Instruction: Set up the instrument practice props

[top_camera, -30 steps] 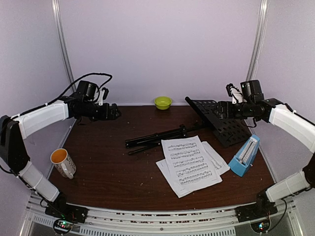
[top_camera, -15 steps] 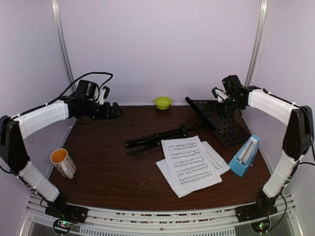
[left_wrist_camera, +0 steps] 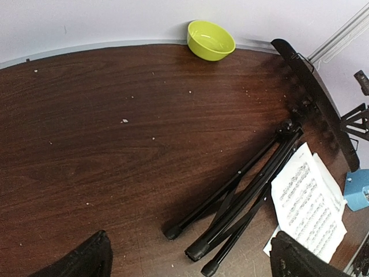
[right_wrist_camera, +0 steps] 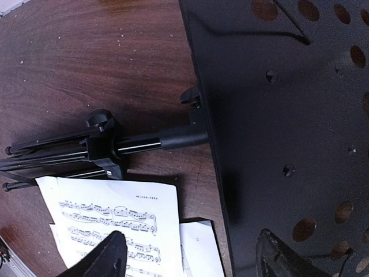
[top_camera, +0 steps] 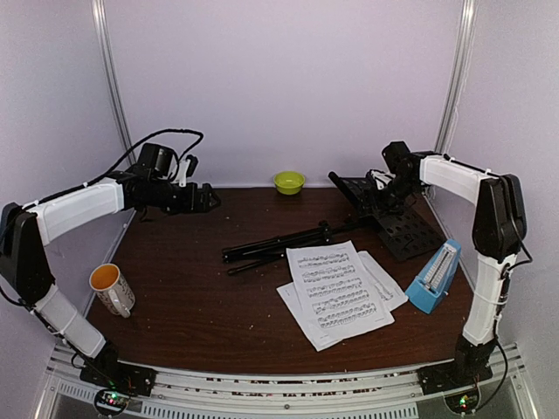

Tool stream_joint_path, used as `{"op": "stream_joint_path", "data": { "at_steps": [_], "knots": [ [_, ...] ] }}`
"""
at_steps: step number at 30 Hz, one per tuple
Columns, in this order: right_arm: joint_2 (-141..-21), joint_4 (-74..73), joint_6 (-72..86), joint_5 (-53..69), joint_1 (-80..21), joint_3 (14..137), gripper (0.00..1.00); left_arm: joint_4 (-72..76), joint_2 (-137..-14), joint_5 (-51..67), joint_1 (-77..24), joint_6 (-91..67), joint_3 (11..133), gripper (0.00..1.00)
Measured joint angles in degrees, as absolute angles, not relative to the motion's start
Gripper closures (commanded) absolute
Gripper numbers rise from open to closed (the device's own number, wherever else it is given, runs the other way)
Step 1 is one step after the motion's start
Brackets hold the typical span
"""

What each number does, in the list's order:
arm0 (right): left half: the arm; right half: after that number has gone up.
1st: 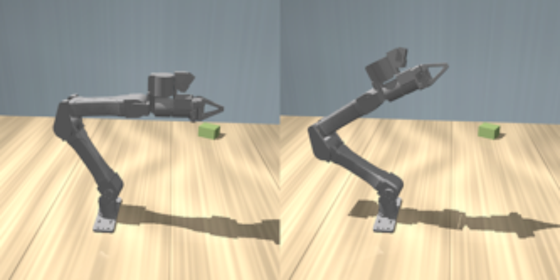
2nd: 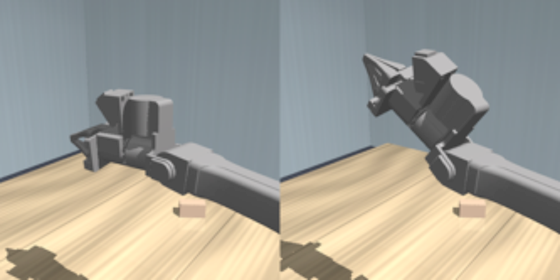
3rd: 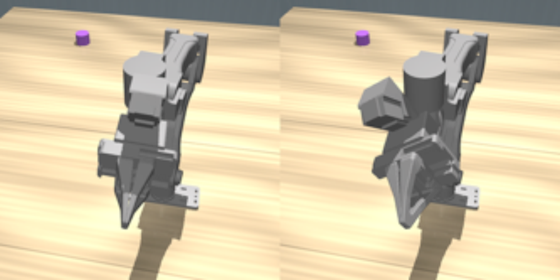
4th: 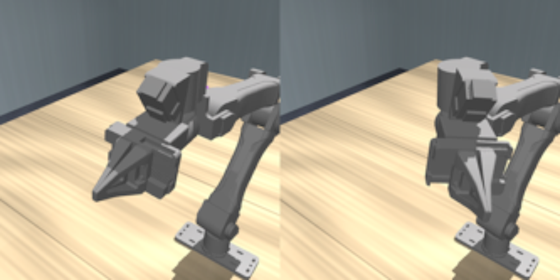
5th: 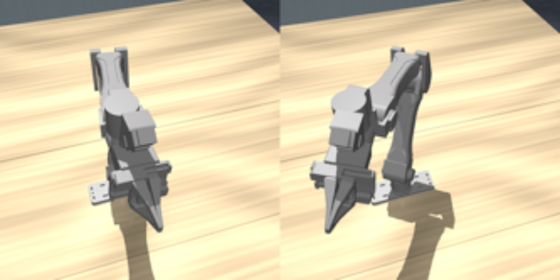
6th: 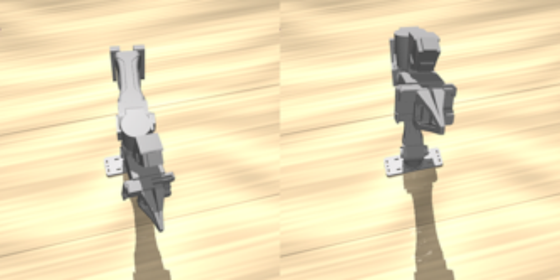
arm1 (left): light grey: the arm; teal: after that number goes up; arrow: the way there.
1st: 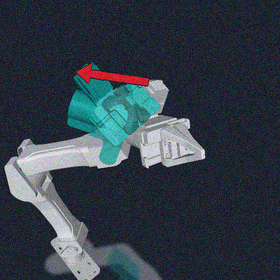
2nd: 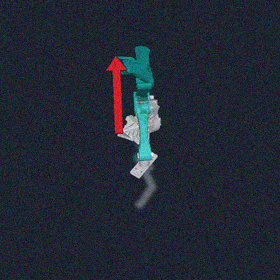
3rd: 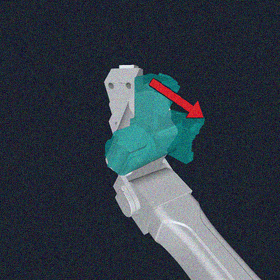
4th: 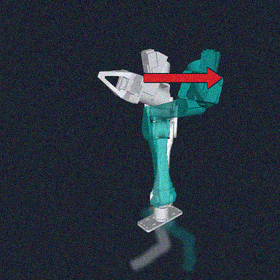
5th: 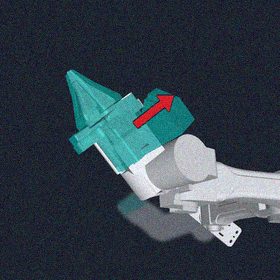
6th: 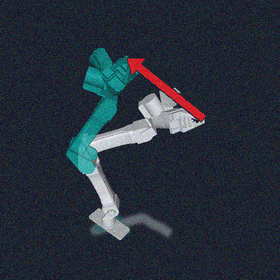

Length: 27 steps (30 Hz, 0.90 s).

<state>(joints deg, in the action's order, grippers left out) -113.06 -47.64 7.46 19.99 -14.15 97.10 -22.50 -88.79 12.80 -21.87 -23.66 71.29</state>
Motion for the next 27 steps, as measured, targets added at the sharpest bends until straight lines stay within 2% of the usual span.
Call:
{"op": "stream_joint_path", "data": {
  "at_steps": [9, 14, 21, 27],
  "knots": [
    [-118.96, -49.67, 6.22, 21.98, -14.04, 101.12, 0.42, -22.35, -88.95, 13.06, -21.87, -23.68, 71.26, 0.02],
    [-120.53, -49.95, 5.72, 23.33, -13.93, 101.32, 0.45, -22.31, -89.41, 13.32, -21.87, -23.68, 71.29, 0.02],
    [-120.79, -49.15, 5.85, 25.82, -13.19, 101.38, 0.63, -22.41, -90.54, 13.98, -21.87, -23.68, 71.88, 0.02],
    [-121.93, -50.74, 5.8, 25.15, -12.75, 103.11, 0.75, -22.41, -90.54, 14.15, -21.87, -23.7, 71.9, 0.02]
  ]
}}
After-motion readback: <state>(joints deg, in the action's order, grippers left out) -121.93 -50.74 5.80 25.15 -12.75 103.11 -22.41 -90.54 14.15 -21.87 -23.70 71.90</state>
